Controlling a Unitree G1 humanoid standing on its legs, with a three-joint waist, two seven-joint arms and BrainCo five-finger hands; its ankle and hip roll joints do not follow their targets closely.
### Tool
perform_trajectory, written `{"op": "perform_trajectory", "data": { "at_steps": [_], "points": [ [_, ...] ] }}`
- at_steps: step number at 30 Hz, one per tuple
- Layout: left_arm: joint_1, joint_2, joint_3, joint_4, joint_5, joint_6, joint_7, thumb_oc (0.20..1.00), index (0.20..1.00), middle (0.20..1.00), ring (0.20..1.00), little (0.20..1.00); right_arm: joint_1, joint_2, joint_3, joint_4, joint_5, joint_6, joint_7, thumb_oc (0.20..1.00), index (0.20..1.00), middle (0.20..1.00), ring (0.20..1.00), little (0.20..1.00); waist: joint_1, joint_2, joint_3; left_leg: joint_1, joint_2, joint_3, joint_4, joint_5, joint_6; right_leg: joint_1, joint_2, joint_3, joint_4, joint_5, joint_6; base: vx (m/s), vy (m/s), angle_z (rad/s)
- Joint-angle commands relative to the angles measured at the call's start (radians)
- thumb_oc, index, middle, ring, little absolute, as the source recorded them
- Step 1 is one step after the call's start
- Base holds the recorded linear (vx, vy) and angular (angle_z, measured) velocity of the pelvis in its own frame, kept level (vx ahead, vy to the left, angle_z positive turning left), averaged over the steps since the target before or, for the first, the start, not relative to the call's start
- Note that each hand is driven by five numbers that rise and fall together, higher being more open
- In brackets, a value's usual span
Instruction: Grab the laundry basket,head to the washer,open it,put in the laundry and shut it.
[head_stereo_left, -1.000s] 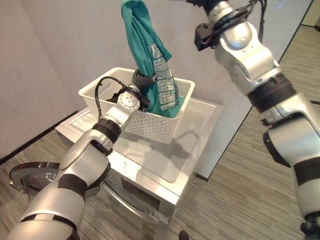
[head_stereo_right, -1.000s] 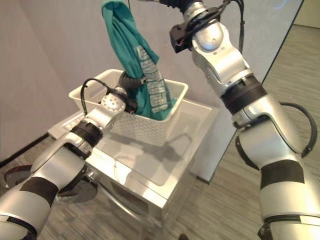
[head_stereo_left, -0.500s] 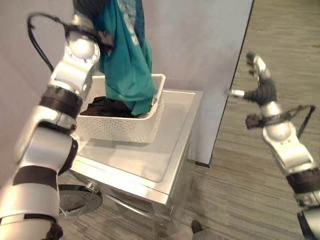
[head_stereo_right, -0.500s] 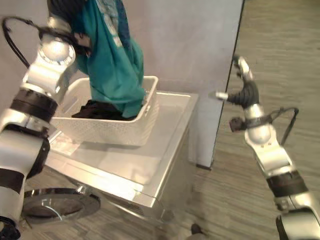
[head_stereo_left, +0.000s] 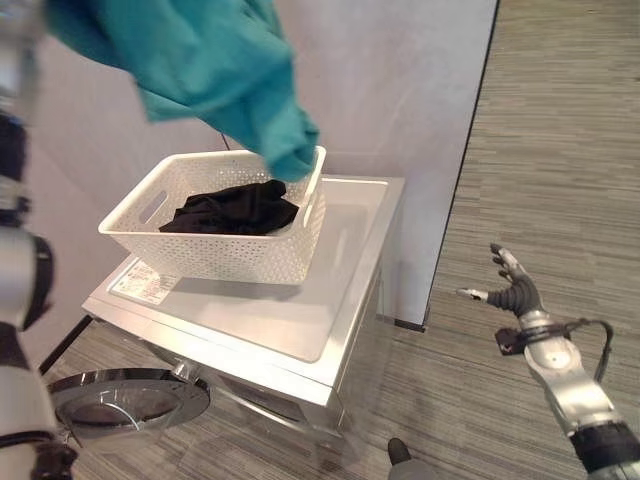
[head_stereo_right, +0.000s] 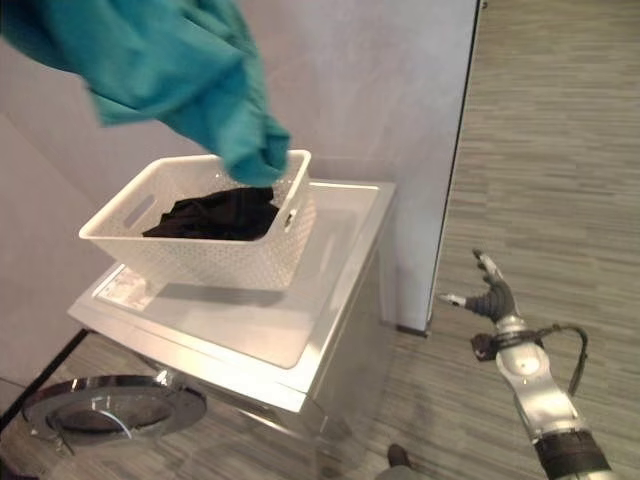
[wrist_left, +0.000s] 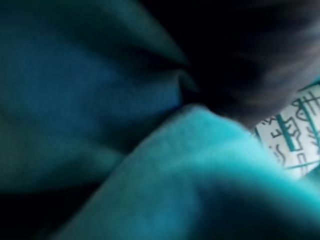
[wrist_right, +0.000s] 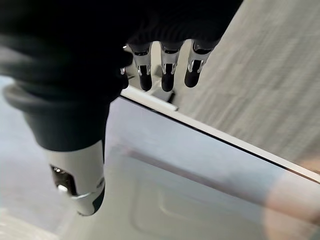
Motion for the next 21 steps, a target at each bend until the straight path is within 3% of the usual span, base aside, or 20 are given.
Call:
{"op": "perform_trajectory", "data": {
  "at_steps": [1,5,6,7,11,13,14,16,21],
  "points": [
    [0.074,0.152,0.026,-0.073,0.101,-0.038,0.067,0.2,0.2,0.2,0.2,0.2,0.063,0.04,-0.133,0.06,-0.041,-0.031,-0.052,1.0,1.0,1.0,1.0,1.0,0.056,-0.107,-0.073,0.024,-0.022,-0.036,0.058,-0.125,0.036,0.059,-0.062,-0.057,0.073,-0.174,0.046,0.01,-0.039,0.09],
    [0.172,0.228,0.085,-0.16,0.147,-0.044,0.088,0.2,0.2,0.2,0.2,0.2,0.086,0.042,-0.156,0.113,-0.059,-0.024,-0.066,1.0,1.0,1.0,1.0,1.0,0.069,-0.115,-0.079,0.017,-0.023,-0.043,0.056,-0.118,0.035,0.061,-0.065,-0.066,0.066,-0.168,0.044,0.0,-0.028,0.29],
    [0.267,0.305,0.148,-0.253,0.198,-0.05,0.118,0.2,0.2,0.2,0.2,0.2,0.104,0.047,-0.176,0.18,-0.069,-0.014,-0.075,1.0,1.0,1.0,1.0,1.0,0.084,-0.127,-0.08,0.014,-0.023,-0.053,0.055,-0.116,0.034,0.065,-0.065,-0.072,0.062,-0.168,0.042,0.0,-0.018,0.2],
    [0.313,0.328,0.178,-0.292,0.205,-0.058,0.126,0.2,0.2,0.2,0.2,0.2,0.111,0.059,-0.189,0.212,-0.067,-0.01,-0.079,1.0,1.0,1.0,1.0,1.0,0.094,-0.14,-0.079,0.012,-0.022,-0.056,0.055,-0.116,0.034,0.067,-0.065,-0.076,0.061,-0.167,0.041,0.0,-0.026,0.1],
    [0.673,0.372,0.494,-0.497,0.243,-0.096,0.186,0.2,0.2,0.2,0.2,0.2,0.137,0.101,-0.218,0.356,-0.075,0.011,-0.09,1.0,1.0,1.0,1.0,1.0,0.141,-0.171,-0.083,0.007,-0.024,-0.072,0.055,-0.117,0.034,0.075,-0.066,-0.089,0.05,-0.166,0.037,0.0,-0.012,0.07],
    [0.826,0.354,0.637,-0.568,0.254,-0.102,0.198,0.2,0.2,0.2,0.2,0.2,0.135,0.098,-0.216,0.406,-0.075,0.012,-0.094,1.0,1.0,1.0,1.0,1.0,0.15,-0.167,-0.084,0.004,-0.025,-0.075,0.058,-0.118,0.035,0.076,-0.067,-0.09,0.048,-0.165,0.036,-0.02,-0.002,0.22],
    [1.0,0.331,0.795,-0.684,0.308,-0.11,0.217,0.2,0.2,0.2,0.2,0.2,0.125,0.109,-0.211,0.553,-0.067,0.022,-0.101,1.0,1.0,1.0,1.0,1.0,0.174,-0.169,-0.081,0.003,-0.025,-0.084,0.061,-0.121,0.035,0.083,-0.068,-0.098,0.043,-0.165,0.034,-0.02,0.002,0.16],
    [1.171,0.301,0.95,-0.794,0.357,-0.117,0.221,0.2,0.2,0.2,0.2,0.2,0.111,0.113,-0.205,0.715,-0.055,0.044,-0.104,1.0,1.0,1.0,1.0,1.0,0.19,-0.166,-0.083,-0.004,-0.026,-0.092,0.062,-0.12,0.035,0.085,-0.069,-0.103,0.036,-0.159,0.034,-0.02,0.003,0.0],
    [1.48,0.151,1.189,-0.994,0.407,-0.135,0.197,0.2,0.2,0.2,0.2,0.2,0.061,0.145,-0.157,1.001,0.001,0.064,-0.052,1.0,1.0,1.0,1.0,1.0,0.209,-0.168,-0.077,-0.017,-0.029,-0.108,0.067,-0.124,0.037,0.093,-0.073,-0.121,0.018,-0.147,0.035,-0.02,0.003,0.23]
  ]
}}
